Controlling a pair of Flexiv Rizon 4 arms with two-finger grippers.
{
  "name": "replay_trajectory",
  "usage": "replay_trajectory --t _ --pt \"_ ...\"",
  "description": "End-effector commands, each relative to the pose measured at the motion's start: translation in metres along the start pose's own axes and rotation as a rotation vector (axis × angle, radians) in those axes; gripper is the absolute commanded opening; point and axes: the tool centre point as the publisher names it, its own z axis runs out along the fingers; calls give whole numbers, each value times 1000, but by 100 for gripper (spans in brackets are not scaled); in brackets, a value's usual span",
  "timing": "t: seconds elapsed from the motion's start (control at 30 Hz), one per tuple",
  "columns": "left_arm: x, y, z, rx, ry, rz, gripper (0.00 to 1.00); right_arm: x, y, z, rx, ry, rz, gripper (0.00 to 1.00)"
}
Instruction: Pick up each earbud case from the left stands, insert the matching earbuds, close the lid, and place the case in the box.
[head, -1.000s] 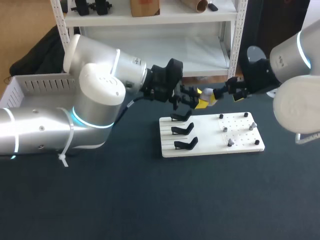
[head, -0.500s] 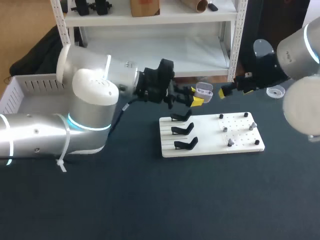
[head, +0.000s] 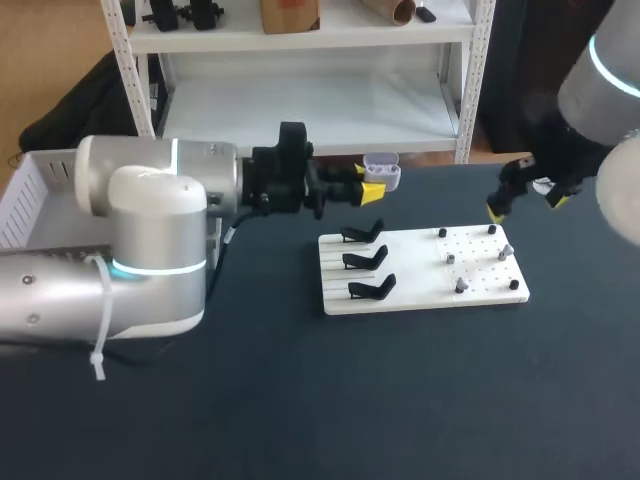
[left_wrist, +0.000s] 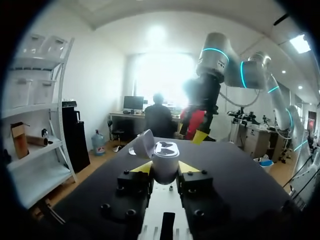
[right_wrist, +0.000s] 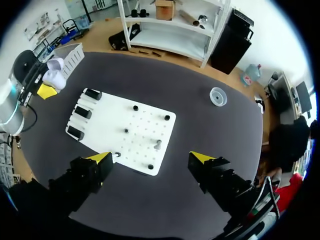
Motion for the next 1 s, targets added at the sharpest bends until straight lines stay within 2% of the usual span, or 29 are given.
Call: replay_trajectory --t 0.03,0.2,0.3,0.63,0.67,0.7,0.73,0.83,0.9,1.0 --pt "1 -5 -2 -61 -24 2 0 9 4 10 221 34 20 100" --pt "2 -4 -2 -55 -42 -6 0 22 3 27 219 52 79 100" --pt "-1 -6 -2 6 -57 -32 0 28 2 35 230 60 83 100" --pt "-20 -18 -14 68 -42 -57 0 37 -5 48 166 64 114 100" --pt "-22 -19 -15 71 -43 -60 0 37 -5 48 164 65 113 92" --pt "-23 -19 -16 67 -44 -62 0 37 -5 49 161 67 112 74" --pt "-25 -20 -17 65 -41 -61 0 37 -5 50 154 70 107 66" --pt "-25 -20 -17 65 -41 -61 0 36 -7 55 135 82 85 69" --pt "-25 -20 -17 65 -41 -61 0 36 -6 59 132 103 61 63" --pt "-25 -20 -17 65 -41 -61 0 35 -5 64 139 119 41 63"
